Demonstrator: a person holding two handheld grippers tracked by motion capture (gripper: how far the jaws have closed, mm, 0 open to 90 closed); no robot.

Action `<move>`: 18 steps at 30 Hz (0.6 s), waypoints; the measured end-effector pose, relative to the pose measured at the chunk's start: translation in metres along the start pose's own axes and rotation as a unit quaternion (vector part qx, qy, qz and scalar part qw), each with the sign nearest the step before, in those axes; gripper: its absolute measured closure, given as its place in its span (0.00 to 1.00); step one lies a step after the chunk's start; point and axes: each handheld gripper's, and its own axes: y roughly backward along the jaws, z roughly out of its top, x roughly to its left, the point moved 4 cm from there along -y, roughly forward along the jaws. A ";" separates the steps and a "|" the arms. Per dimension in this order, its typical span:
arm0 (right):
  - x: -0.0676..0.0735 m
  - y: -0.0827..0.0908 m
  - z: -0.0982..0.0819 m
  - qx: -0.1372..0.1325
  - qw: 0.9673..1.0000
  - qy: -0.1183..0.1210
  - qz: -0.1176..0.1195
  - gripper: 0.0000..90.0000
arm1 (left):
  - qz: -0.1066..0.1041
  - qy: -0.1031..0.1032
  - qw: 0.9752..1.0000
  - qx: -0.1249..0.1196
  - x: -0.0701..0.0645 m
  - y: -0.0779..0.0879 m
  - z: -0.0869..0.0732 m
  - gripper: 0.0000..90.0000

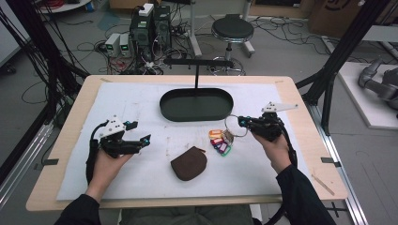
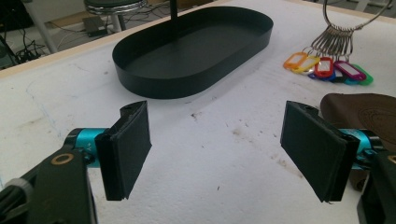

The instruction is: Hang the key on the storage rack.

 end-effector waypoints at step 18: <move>-0.002 0.009 0.068 -0.053 0.998 0.026 0.015 0.98 | -0.002 -0.003 1.000 -0.001 -0.001 0.000 0.000 0.27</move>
